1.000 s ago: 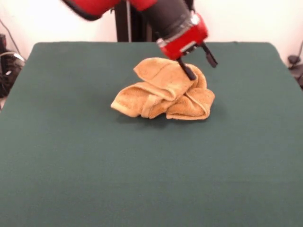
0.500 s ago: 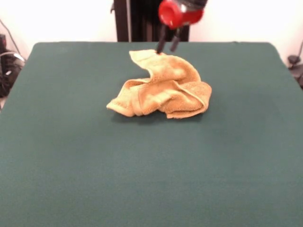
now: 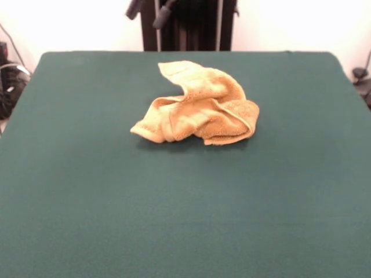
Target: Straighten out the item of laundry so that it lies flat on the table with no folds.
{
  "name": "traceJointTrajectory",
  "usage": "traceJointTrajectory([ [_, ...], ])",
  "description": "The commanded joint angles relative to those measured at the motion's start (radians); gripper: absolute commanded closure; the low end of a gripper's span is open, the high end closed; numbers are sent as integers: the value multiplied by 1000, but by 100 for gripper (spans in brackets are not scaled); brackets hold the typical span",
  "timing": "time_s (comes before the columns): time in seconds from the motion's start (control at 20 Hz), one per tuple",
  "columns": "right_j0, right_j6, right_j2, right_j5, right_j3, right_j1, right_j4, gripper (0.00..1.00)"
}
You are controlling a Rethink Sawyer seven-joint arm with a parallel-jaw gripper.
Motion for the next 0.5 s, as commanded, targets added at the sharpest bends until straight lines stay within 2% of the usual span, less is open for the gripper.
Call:
traceJointTrajectory([
  [0.05, -309, 194, 263, -374, 209, 86, 359, 0],
  [0.1, -443, 155, 425, -485, 292, 126, 462, 0],
  [0.15, -540, 133, 554, -538, 339, 184, 519, 0],
  [0.2, -575, 135, 606, -569, 355, 219, 537, 0],
  [0.35, -582, 174, 636, -606, 359, 260, 552, 0],
  [0.4, -545, 184, 594, -579, 345, 241, 553, 0],
  [0.5, -533, 193, 580, -616, 343, 247, 543, 0],
])
